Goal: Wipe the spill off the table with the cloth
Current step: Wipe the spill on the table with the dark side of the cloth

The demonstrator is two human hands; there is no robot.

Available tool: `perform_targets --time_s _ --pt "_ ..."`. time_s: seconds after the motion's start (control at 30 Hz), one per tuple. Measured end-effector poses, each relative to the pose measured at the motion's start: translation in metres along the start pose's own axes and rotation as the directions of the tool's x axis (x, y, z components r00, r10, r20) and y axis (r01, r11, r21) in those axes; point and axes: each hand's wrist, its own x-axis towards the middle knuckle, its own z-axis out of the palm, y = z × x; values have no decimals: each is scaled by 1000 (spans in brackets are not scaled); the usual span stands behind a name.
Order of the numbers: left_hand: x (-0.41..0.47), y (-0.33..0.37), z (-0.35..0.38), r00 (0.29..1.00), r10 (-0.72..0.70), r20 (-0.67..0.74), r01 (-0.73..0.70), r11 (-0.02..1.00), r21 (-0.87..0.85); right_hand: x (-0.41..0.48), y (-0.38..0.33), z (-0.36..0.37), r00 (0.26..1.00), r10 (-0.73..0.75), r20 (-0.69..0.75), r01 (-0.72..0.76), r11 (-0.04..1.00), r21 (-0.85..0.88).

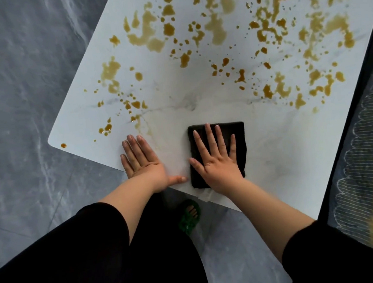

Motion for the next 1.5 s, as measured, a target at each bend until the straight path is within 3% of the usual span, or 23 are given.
perform_targets --time_s 0.17,0.4,0.6,0.87,1.13,1.5 --pt "0 -2 0 1000 26 7 -26 1000 -11 7 4 -6 994 -68 88 74 995 -65" --pt "3 -6 0 999 32 0 -32 999 -29 102 -44 -40 973 -226 45 229 971 -72" --pt "2 -11 3 996 87 -16 -88 995 -53 46 -7 -26 855 -507 108 515 806 -290" --pt "4 -12 7 996 69 -58 -71 997 -35 110 -62 -46 876 -478 61 476 842 -253" --pt "6 -10 6 998 55 -34 -56 998 -32 104 -32 -49 758 -639 133 639 686 -348" --pt "4 -7 3 999 33 -4 -33 999 -22 133 -77 -58 758 -641 120 638 692 -338"
